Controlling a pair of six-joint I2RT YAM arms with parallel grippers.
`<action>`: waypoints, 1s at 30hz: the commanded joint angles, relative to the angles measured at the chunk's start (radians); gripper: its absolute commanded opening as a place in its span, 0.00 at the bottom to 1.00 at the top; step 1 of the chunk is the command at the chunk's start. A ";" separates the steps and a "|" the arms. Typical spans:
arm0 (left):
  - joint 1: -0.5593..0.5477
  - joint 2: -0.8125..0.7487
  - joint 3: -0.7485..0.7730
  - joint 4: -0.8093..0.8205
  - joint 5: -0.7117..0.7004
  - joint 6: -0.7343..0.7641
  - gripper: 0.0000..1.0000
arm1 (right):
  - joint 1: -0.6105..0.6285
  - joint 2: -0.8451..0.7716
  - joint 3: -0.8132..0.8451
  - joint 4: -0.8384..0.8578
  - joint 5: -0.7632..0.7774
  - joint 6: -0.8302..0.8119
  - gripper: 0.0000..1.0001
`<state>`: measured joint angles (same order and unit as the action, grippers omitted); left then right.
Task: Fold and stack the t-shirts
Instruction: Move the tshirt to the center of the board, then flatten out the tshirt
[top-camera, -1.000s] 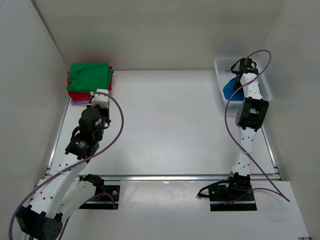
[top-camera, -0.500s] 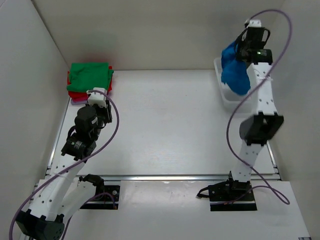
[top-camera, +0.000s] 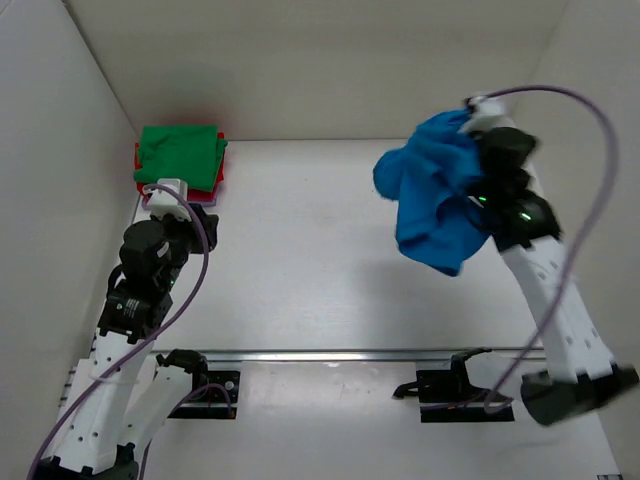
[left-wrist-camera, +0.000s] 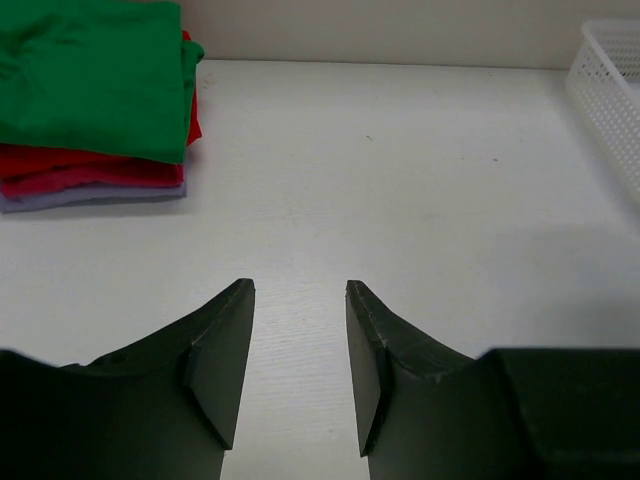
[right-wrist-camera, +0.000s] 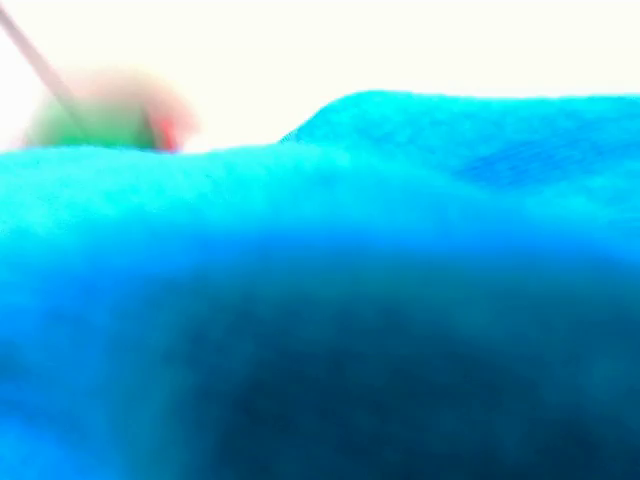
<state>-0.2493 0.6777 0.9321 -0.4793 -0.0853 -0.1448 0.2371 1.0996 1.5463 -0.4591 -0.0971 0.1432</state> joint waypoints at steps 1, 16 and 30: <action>0.008 -0.024 0.033 -0.041 0.036 -0.047 0.53 | 0.117 0.137 -0.173 0.057 0.000 0.078 0.00; -0.086 0.150 -0.245 0.174 0.357 -0.185 0.55 | 0.220 0.279 -0.417 0.034 0.045 0.093 0.83; -0.576 0.623 -0.329 0.465 0.291 -0.430 0.74 | 0.099 0.338 -0.442 0.037 0.060 0.041 0.86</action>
<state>-0.7620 1.2854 0.6384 -0.1806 0.2535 -0.4480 0.3523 1.4391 1.0992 -0.4549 -0.0452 0.2035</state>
